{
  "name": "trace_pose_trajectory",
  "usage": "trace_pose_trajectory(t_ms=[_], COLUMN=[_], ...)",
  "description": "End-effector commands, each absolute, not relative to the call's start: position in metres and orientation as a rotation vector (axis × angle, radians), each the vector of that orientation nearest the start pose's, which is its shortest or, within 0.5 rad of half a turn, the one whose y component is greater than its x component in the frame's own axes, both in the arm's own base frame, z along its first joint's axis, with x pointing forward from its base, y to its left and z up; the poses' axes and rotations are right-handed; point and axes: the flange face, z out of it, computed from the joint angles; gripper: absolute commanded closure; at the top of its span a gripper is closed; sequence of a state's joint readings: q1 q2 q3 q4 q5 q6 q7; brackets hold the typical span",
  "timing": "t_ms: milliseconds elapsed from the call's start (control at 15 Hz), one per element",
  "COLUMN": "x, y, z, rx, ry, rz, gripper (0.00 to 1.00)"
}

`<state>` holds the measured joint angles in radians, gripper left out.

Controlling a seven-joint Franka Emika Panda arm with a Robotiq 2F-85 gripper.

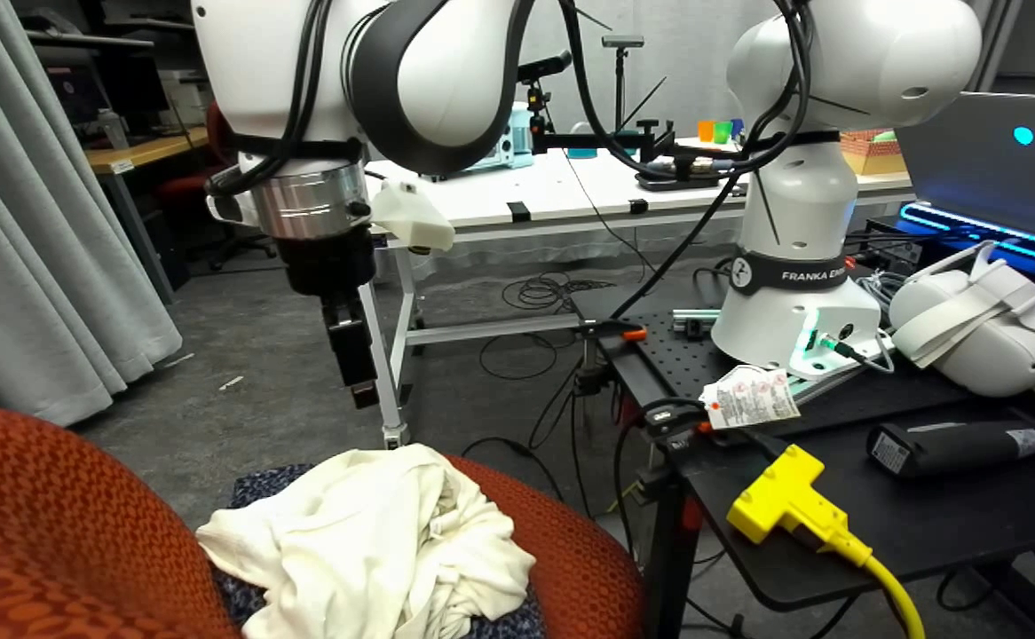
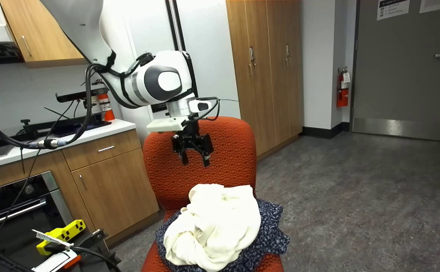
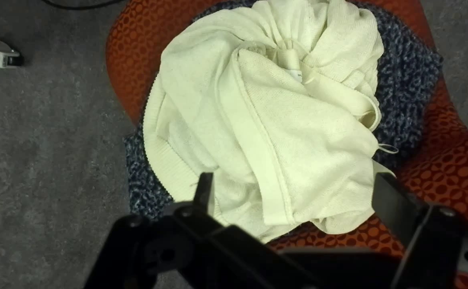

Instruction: Hang the white blanket on the backrest of the orange chair

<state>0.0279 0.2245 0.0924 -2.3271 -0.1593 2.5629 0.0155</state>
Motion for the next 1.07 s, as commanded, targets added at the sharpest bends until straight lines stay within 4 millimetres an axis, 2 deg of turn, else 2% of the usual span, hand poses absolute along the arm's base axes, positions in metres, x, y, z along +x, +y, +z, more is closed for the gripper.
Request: trace_pose_trajectory(t_ms=[0,67,200,400,533,667,1000], x=[0.521,0.537,0.545,0.557,0.567,0.578,0.602], y=[0.067,0.086,0.1,0.119,0.122,0.117,0.099], z=[0.243,0.221,0.206,0.172,0.15,0.131,0.1], rx=[-3.127,-3.105,-3.063,-3.012,-2.989,-2.987,-3.003], ry=[-0.542,-0.592,-0.656,-0.732,-0.756,-0.767,-0.78], rz=[-0.074,-0.081,-0.093,-0.073,-0.043,-0.016,0.009], gripper=[0.0,0.0,0.0,0.0,0.0,0.0,0.0])
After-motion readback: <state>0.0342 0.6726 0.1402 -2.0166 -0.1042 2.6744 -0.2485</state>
